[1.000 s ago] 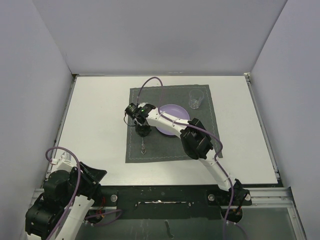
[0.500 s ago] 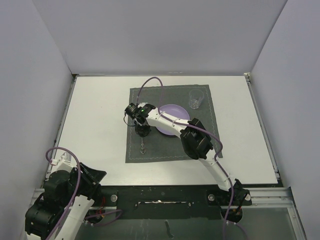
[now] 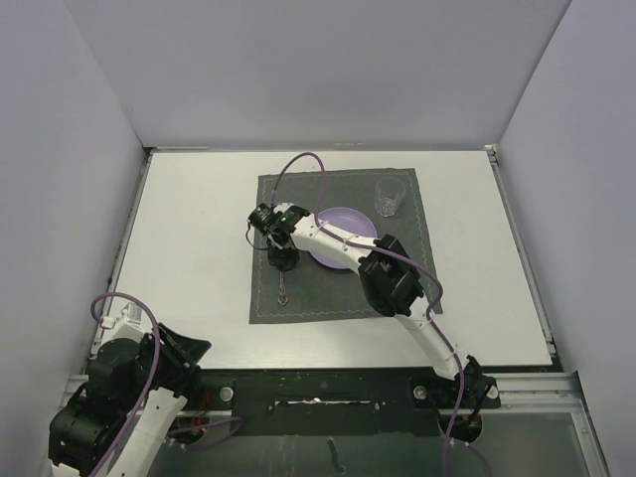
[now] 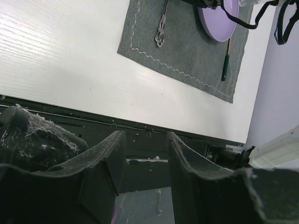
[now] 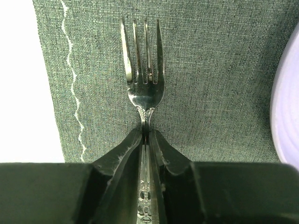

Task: Set the dinner table for one person
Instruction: Adjust the fork on the napkin, then reset both arms

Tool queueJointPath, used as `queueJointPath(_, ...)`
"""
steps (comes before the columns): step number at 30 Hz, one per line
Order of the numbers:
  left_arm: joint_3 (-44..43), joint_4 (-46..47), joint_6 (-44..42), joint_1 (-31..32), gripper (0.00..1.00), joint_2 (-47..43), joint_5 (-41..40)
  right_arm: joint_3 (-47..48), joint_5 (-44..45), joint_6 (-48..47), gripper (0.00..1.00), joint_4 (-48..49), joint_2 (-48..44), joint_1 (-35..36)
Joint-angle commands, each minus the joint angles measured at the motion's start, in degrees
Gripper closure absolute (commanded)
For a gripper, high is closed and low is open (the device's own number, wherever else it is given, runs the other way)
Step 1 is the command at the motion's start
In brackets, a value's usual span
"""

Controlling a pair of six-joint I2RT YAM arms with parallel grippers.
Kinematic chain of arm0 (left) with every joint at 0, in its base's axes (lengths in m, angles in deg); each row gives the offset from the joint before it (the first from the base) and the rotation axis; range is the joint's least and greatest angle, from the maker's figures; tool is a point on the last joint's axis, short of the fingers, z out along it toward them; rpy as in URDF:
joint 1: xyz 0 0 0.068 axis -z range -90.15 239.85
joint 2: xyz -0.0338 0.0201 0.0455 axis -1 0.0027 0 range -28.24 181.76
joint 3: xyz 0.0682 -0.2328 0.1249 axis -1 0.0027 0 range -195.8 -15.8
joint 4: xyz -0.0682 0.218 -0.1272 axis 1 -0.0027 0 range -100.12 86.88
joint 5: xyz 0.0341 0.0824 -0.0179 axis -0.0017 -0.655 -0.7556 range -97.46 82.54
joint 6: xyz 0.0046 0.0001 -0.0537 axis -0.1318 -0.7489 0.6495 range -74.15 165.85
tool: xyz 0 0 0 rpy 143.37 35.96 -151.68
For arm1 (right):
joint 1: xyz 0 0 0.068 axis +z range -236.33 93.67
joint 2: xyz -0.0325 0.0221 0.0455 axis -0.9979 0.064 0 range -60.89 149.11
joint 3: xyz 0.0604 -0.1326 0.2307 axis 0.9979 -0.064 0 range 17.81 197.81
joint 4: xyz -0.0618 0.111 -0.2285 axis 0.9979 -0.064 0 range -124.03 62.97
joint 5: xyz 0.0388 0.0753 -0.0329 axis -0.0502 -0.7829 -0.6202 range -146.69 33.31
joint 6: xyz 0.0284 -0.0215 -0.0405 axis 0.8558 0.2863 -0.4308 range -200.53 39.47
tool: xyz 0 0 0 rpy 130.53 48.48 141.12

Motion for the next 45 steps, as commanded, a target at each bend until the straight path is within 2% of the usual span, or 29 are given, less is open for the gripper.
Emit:
queueJointPath(1, -1.16, 0.6, 0.27, 0.6, 0.61, -1.12, -1.13, 1.51, 0.38, 0.02, 0.84, 1.74, -0.95, -0.25)
queueJointPath(3, -1.16, 0.54, 0.28, 0.78, 0.61, -1.15, -1.21, 1.24, 0.26, -0.06, 0.77, 2.09, -1.1, -0.28)
queueJointPath(5, -1.29, 0.41, 0.28, 0.88, 0.61, -1.06, -1.42, 1.18, 0.27, -0.17, 0.74, 2.26, -1.2, -0.3)
queueJointPath(7, -1.39, 0.42, 0.24, 0.98, 0.61, -1.03, -1.56, 1.03, 0.56, -0.2, 0.63, 2.37, -1.42, -0.2)
queueJointPath(10, -1.4, 0.4, 0.29, 1.04, 0.61, -1.01, -1.56, 0.8, 0.78, -0.42, 0.52, 2.84, -1.81, -0.11)
queueJointPath(12, -1.16, 0.4, 0.23, 1.06, 0.61, -1.07, -1.57, 0.7, 0.94, -0.8, 0.38, 3.19, -2.0, -0.02)
queueJointPath(19, -1.23, 0.38, 0.29, 1.15, 0.61, -1.07, -1.65, 1.78, 2.32, -2.81, 0.34, 3.41, -4.33, 0.95)
queueJointPath(22, -1.26, 0.39, 0.37, 1.15, 0.6, -0.98, -1.87, 5.62, 3.5, -5.17, 0.29, 2.04, -6.66, 1.86)
queueJointPath(23, -1.27, 0.36, 0.46, 1.19, 0.6, -1.03, -2.03, 6.99, 4.17, -6.46, 0.25, 1.5, -7.89, 2.4)
queueJointPath(25, -1.15, 0.62, 0.55, 1.28, 0.6, -1.03, -2.37, 10.32, 6.18, -9.78, 0.17, 0.4, -10.54, 3.75)
queueJointPath(28, -0.91, 1.09, 0.4, 1.24, 0.59, -0.75, -2.68, 14.55, 9.5, -16.94, 0.13, -0.37, -15.63, 6.46)
queueJointPath(30, -0.94, 1.32, 0.0, 1.28, 0.53, -0.43, -3.02, 14.93, 13.65, -24.44, 0.08, -0.26, -21.47, 9.53)
queueJointPath(32, -1.74, 0.88, -0.89, 1.31, 0.42, -0.01, -4.38, 10.03, 20.48, -35.55, 0.02, 1.5, -28.54, 14.87)
queueJointPath(36, -4.52, 3.41, -6.42, 1.4, 0.05, 0.83, -7.53, -13.51, 40.1, -50.56, 0.02, 9.92, -47.92, 23.6)
queueJointPath(38, -5.43, 5.05, -8.71, 1.32, 0.02, 1.78, -8.74, -26.16, 49.97, -51.36, 0.02, 11.57, -57.98, 25.41)
queueJointPath(41, -5.15, 6.79, -9.85, -1.53, 0.02, 4.0, -7.65, -38.89, 63.53, -44.13, 0.02, 7.94, -72.65, 25.21)
queueJointPath(45, -6.66, 8.22, -8.51, -4.73, 0.02, 8.95, -9.95, -54.57, 65.52, -41.27, 0.02, 11.82, -92.37, 25.02)
